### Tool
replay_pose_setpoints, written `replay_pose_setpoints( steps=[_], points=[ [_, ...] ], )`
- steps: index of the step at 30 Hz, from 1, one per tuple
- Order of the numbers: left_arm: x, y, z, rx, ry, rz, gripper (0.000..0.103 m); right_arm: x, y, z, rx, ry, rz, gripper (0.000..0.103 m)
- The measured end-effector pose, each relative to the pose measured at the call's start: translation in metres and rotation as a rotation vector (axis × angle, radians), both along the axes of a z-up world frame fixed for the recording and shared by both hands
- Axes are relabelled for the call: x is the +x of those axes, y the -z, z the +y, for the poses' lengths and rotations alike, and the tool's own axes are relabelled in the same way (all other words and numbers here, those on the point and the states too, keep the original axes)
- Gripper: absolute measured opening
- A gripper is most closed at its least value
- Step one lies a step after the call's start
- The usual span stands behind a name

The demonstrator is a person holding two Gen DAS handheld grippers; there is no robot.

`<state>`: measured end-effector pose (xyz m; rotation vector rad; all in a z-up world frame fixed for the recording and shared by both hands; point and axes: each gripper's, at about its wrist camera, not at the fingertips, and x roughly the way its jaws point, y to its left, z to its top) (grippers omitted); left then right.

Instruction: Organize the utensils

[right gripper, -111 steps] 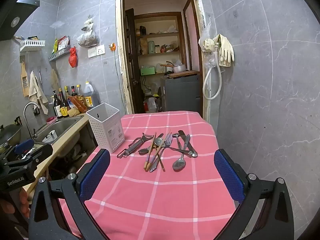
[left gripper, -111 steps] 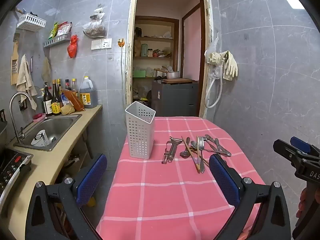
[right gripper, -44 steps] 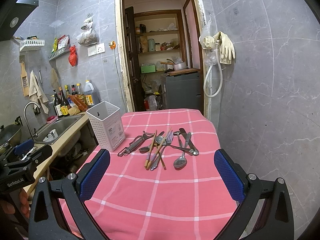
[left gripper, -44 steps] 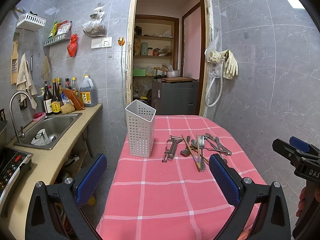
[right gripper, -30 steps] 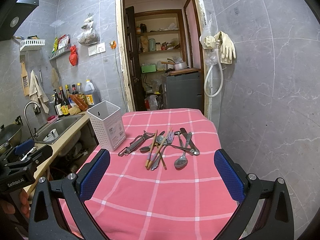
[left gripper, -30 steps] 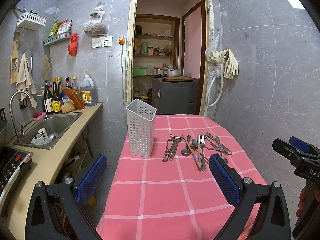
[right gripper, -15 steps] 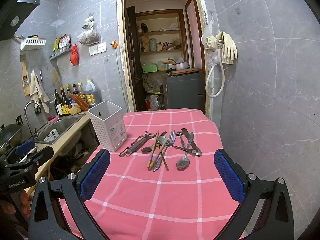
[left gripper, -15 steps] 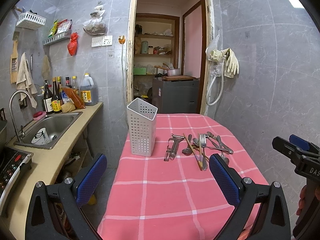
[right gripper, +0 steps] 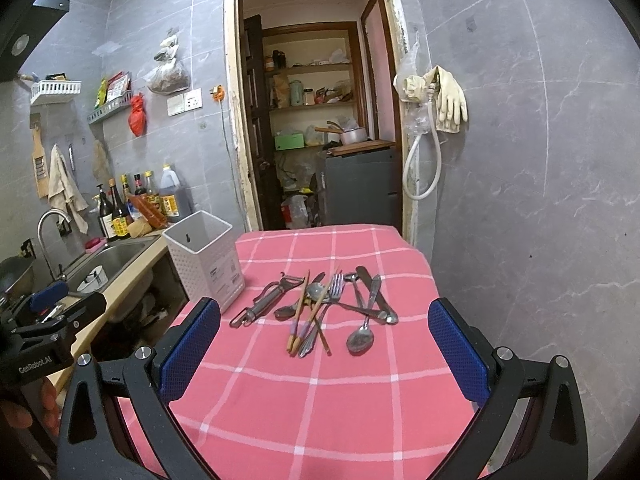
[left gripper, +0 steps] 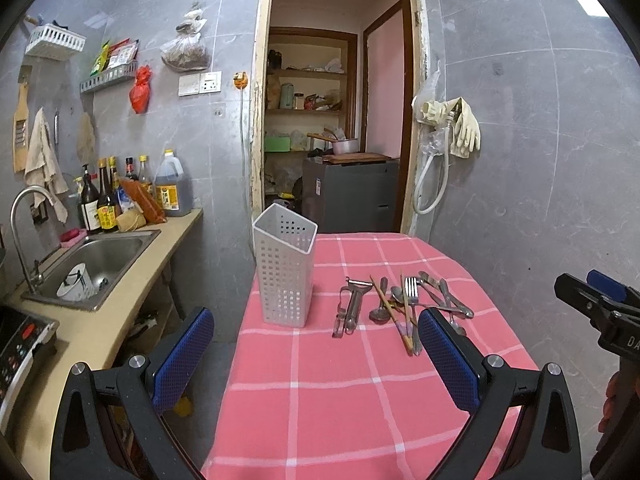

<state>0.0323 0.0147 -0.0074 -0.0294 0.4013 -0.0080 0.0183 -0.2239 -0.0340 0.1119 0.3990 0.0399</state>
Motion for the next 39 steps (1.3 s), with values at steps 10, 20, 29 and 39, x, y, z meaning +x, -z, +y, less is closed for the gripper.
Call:
replay_pose_setpoints(
  steps=[10,20,29,39],
  points=[
    [0.041,-0.011,-0.013,-0.009,0.023,0.002,0.103,0.036,-0.022,-0.018,-0.019,0.02,0.0,0.102],
    [0.104,-0.005,-0.04,-0.036,0.068,0.053,0.103,0.109,-0.019,-0.05,-0.063,-0.036,0.052,0.102],
    [0.166,0.01,-0.077,-0.056,0.131,0.097,0.103,0.187,0.003,-0.088,-0.028,-0.088,0.115,0.102],
    [0.245,0.056,-0.11,-0.07,0.189,0.26,0.1,0.257,0.058,-0.111,0.058,-0.169,0.222,0.068]
  ],
)
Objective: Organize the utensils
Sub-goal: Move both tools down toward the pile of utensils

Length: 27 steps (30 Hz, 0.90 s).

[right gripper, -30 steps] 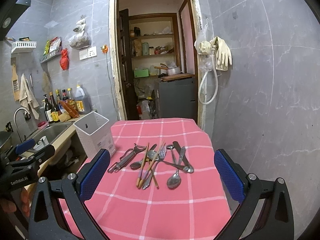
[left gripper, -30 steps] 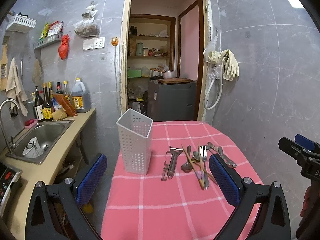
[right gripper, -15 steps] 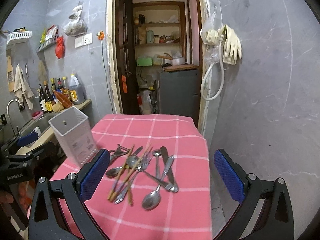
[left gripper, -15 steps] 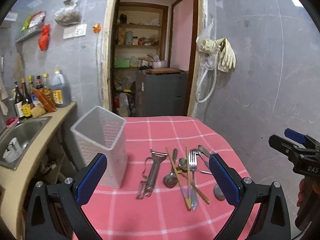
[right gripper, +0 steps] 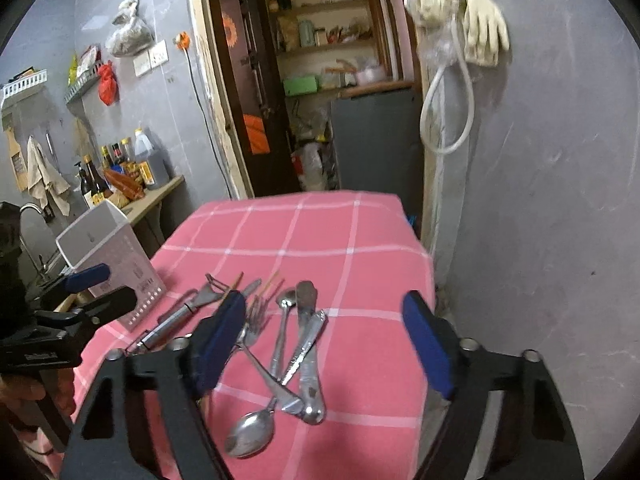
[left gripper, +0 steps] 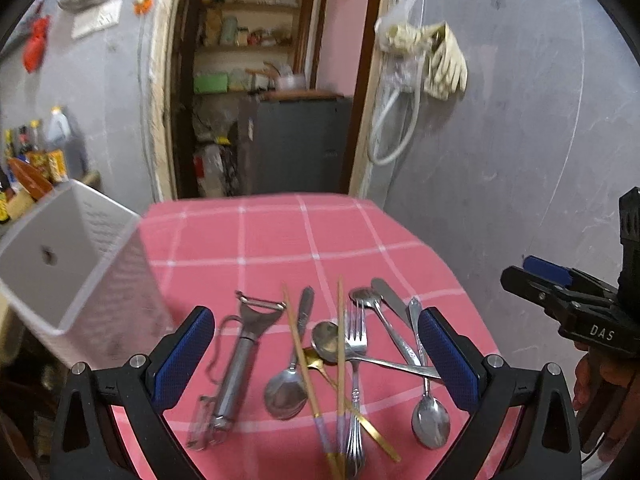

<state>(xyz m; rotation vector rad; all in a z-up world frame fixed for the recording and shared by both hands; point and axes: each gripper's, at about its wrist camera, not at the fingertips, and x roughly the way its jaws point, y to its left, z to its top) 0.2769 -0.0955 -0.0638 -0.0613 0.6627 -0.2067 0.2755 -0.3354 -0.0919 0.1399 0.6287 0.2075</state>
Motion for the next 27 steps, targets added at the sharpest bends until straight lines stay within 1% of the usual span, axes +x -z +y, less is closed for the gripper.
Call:
replay_pose_setpoints(
  steps=[1,3,6,13,18,19,20,21,22,26,27],
  points=[
    [0.005,0.006,-0.003,0.001,0.008,0.02,0.099,0.007,0.007,-0.002,0.013,-0.008,0.018,0.065],
    [0.022,0.019,-0.011,-0.002,0.031,0.085,0.092,0.019,0.02,-0.004,0.036,-0.02,0.047,0.064],
    [0.041,0.036,-0.015,-0.018,0.049,0.162,0.086,0.037,0.041,-0.006,0.082,-0.04,0.098,0.055],
    [0.083,0.07,-0.012,-0.07,0.028,0.309,0.084,0.071,0.086,0.004,0.158,-0.105,0.207,0.043],
    [0.104,0.084,-0.01,-0.097,0.009,0.369,0.083,0.083,0.106,0.017,0.196,-0.141,0.252,0.039],
    [0.107,0.087,-0.009,-0.101,0.011,0.386,0.081,0.084,0.108,0.019,0.2,-0.144,0.255,0.037],
    [0.11,0.091,-0.009,-0.105,0.017,0.407,0.074,0.085,0.11,0.021,0.205,-0.148,0.258,0.037],
    [0.113,0.094,-0.01,-0.108,0.025,0.426,0.068,0.086,0.111,0.021,0.209,-0.151,0.261,0.035],
    [0.115,0.093,-0.01,-0.104,0.031,0.413,0.068,0.087,0.112,0.023,0.214,-0.154,0.262,0.034],
    [0.125,0.092,-0.011,-0.137,0.081,0.449,0.062,0.088,0.116,0.026,0.241,-0.167,0.268,0.031],
    [0.128,0.092,-0.012,-0.147,0.094,0.459,0.058,0.088,0.116,0.026,0.248,-0.17,0.27,0.031]
  ],
)
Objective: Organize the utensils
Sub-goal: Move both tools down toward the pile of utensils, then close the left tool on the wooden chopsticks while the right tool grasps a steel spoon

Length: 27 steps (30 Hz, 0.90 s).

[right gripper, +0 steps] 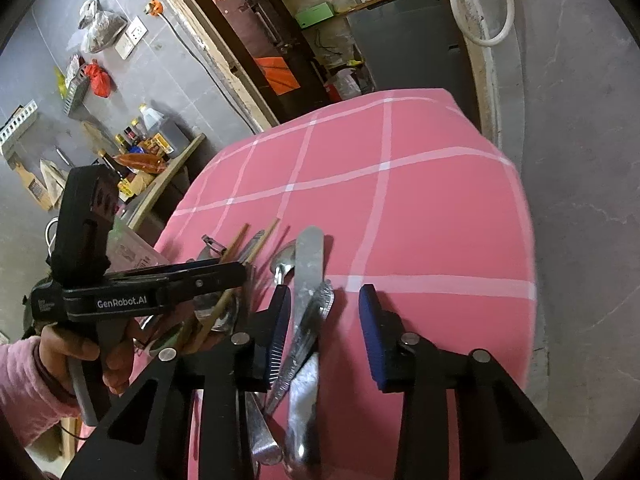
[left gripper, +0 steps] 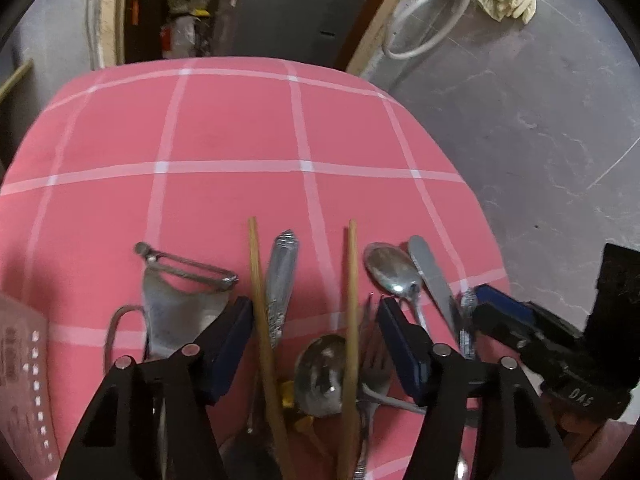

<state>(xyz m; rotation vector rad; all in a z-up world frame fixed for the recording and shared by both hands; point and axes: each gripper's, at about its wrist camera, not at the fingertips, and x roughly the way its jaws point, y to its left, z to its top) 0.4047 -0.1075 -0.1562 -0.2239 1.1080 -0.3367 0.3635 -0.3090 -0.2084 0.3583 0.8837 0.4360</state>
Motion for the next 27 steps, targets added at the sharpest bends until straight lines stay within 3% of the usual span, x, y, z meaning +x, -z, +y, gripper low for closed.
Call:
replay_pose_setpoints(
  steps=[6,14,16,19,27],
  points=[
    [0.009,0.001,-0.007,-0.022,0.052,0.084,0.038,-0.001,0.002,0.001,0.019,-0.002,0.015,0.031],
    [0.023,0.0,-0.022,0.045,0.078,0.176,0.037,0.0,0.003,0.005,0.018,-0.019,0.03,0.031],
    [0.029,-0.001,-0.025,0.051,0.071,0.187,0.032,0.001,0.004,0.004,0.023,-0.015,0.037,0.022],
    [0.029,0.002,-0.021,0.045,0.054,0.2,0.014,0.001,0.006,0.002,0.032,-0.002,0.051,0.014],
    [0.021,0.005,-0.011,-0.043,0.001,0.228,0.011,-0.005,0.01,-0.003,0.059,0.011,0.062,0.01]
  ],
)
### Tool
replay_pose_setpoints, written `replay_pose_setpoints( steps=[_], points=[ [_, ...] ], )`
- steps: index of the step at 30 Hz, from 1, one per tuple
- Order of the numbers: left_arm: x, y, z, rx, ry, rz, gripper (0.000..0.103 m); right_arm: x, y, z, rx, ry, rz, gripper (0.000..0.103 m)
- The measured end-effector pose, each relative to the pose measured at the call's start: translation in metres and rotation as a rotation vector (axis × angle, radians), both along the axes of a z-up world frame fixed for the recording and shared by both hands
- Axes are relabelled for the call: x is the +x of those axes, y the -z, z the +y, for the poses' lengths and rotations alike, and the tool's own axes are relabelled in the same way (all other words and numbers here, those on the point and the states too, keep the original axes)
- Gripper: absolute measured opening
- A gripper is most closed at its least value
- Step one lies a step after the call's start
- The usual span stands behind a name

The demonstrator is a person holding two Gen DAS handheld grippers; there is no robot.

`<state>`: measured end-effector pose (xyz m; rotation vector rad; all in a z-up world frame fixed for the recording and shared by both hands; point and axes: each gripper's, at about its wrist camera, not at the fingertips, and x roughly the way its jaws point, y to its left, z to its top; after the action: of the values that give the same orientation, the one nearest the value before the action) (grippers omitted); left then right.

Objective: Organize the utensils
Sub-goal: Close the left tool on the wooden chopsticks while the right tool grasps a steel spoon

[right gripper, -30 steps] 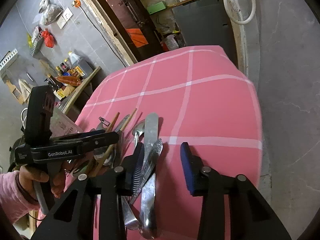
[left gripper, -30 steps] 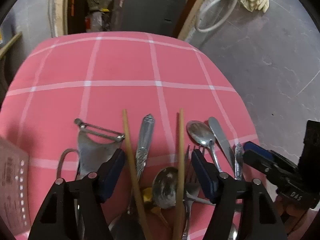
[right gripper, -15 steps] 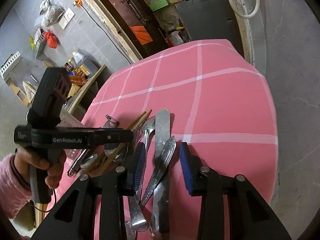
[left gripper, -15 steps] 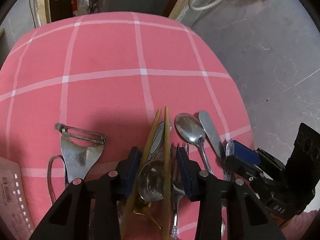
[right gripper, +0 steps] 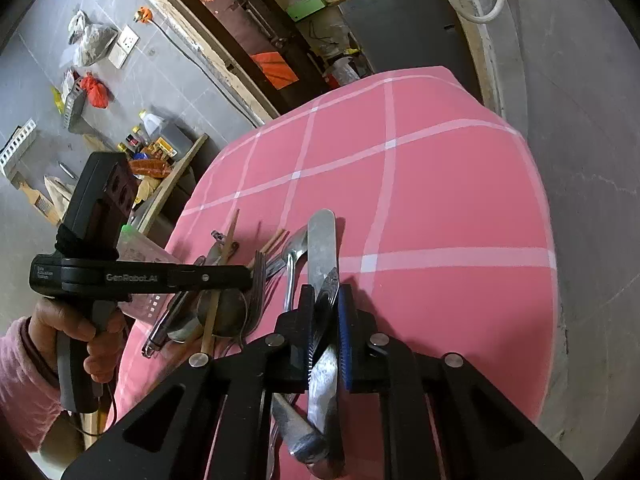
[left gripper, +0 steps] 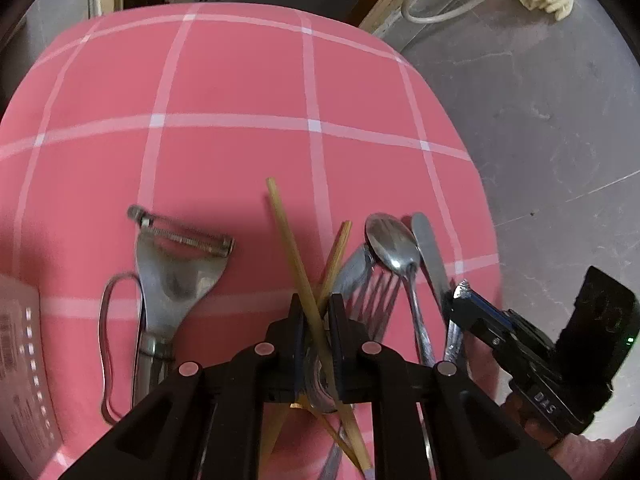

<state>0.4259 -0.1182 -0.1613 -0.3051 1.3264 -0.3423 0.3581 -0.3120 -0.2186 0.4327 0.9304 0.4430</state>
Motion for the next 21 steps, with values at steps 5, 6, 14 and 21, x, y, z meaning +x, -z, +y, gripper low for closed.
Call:
replay_pose_setpoints(
  steps=[5,6,14,21],
  points=[
    [-0.012,-0.004,0.008,-0.032,-0.02,0.019,0.011,-0.005,0.002,-0.008,0.015,0.017,0.007,0.01],
    [-0.014,-0.005,0.01,-0.04,-0.025,0.028,0.011,-0.006,0.003,-0.01,0.017,0.016,0.007,0.01],
    [-0.021,-0.003,0.021,-0.067,-0.024,0.071,0.011,-0.005,0.008,-0.011,0.032,-0.004,0.027,0.01],
    [0.004,0.009,0.005,-0.073,0.058,0.126,0.011,0.003,0.015,-0.005,0.054,-0.016,0.067,0.01]
  ],
)
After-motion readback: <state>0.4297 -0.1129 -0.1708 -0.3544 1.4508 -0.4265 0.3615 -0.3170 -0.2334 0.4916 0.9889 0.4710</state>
